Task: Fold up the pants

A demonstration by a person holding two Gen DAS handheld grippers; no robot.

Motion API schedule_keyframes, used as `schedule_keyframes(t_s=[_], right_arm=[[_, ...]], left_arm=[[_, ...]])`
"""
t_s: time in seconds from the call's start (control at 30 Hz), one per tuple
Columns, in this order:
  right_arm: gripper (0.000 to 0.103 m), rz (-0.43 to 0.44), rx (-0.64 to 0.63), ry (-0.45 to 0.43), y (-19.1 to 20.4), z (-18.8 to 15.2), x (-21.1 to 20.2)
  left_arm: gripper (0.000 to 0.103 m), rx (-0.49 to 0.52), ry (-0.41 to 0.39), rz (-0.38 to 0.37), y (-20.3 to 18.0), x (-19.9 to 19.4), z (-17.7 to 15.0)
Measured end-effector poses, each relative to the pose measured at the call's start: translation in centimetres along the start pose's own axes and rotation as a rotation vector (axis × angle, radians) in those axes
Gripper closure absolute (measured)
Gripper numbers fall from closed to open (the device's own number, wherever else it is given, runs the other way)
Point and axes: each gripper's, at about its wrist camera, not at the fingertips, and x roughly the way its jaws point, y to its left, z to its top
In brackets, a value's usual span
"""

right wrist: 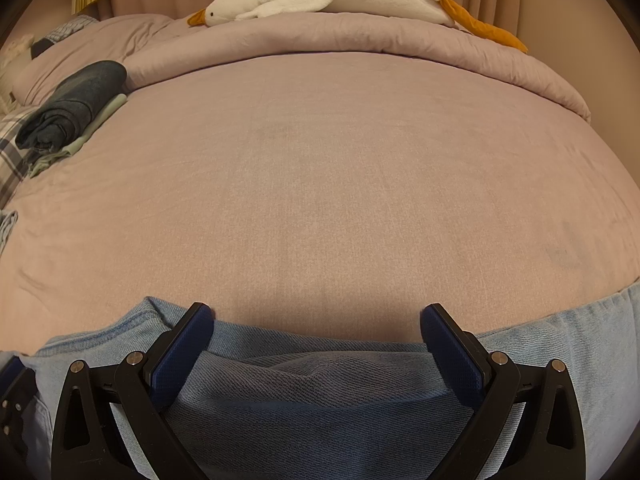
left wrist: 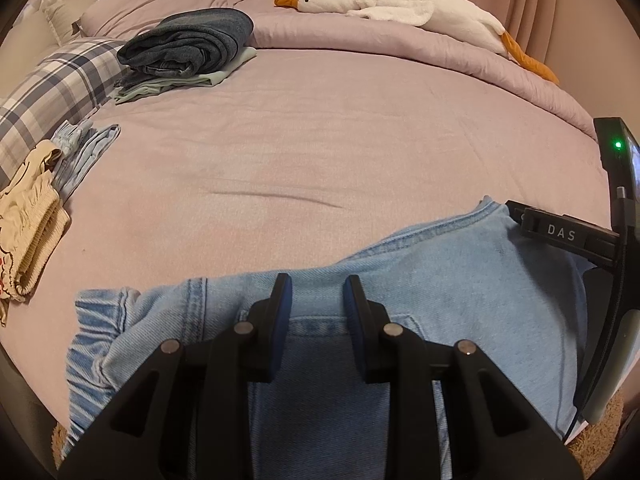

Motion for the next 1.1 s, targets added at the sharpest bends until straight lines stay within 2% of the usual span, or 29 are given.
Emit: schedule_keyframes(t_s=[0.43, 0.97, 1.1], right_arm=[[0.0, 0.0, 0.0, 0.0, 0.0, 0.0, 0.0], [0.0, 0.001, 0.0, 0.0, -0.1, 0.0, 0.0], [0.0, 0.0, -0.001, 0.0, -0.2, 0.0, 0.1]], left_arm=[[0.075, -0.02, 0.016, 0.0, 0.0, 0.2, 0.3], [0.074, -0.101, 0.072, -0.098, 1.1, -1.1, 1.0], [0.07, -0.123, 0.092, -0.121, 1.5, -2.1, 0.9]])
